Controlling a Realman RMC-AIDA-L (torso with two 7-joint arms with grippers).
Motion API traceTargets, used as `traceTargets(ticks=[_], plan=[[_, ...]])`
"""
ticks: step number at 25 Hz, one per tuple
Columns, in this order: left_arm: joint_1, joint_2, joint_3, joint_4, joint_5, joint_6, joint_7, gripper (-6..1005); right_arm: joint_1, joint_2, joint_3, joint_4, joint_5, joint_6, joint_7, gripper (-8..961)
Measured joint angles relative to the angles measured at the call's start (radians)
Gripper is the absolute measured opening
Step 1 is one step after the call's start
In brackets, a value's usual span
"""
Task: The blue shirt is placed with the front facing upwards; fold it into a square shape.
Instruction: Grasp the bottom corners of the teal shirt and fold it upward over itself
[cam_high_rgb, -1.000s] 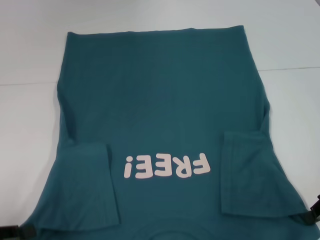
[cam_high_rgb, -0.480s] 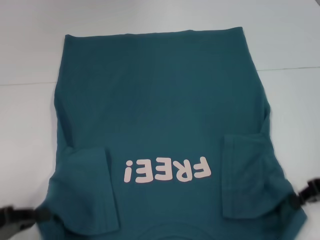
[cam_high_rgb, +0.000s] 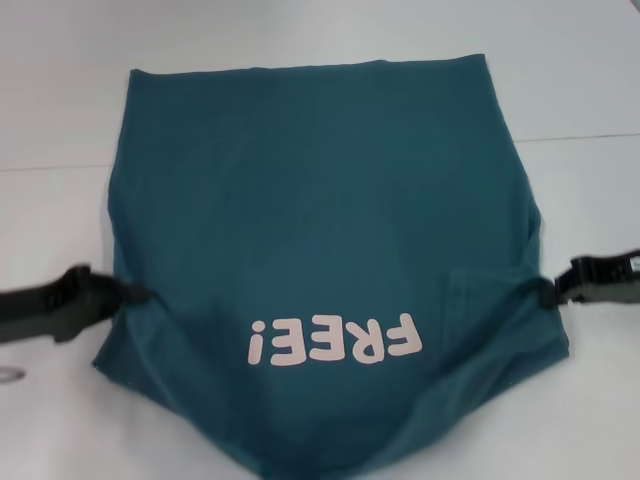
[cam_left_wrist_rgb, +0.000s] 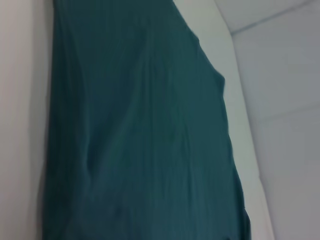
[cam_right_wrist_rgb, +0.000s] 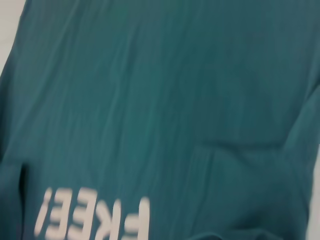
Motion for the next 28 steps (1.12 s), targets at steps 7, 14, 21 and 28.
traceTargets(ticks=[7, 14, 21, 28], plan=[[-0.110, 0.016, 0.061, -0.062, 0.001, -0.194, -0.067, 7, 0.031, 0.008, 0.002, 0.002, 0.010, 0.116, 0.058, 13], [-0.186, 0.020, 0.130, -0.066, 0.000, -0.319, -0.112, 6, 0.052, 0.010, 0.003, 0.010, 0.060, 0.240, 0.085, 13], [-0.252, 0.024, 0.228, -0.067, -0.001, -0.437, -0.150, 7, 0.075, 0.010, 0.004, 0.056, 0.082, 0.371, 0.094, 13], [-0.282, 0.018, 0.323, -0.067, 0.002, -0.600, -0.148, 7, 0.089, 0.010, -0.002, 0.115, 0.083, 0.529, 0.094, 13]])
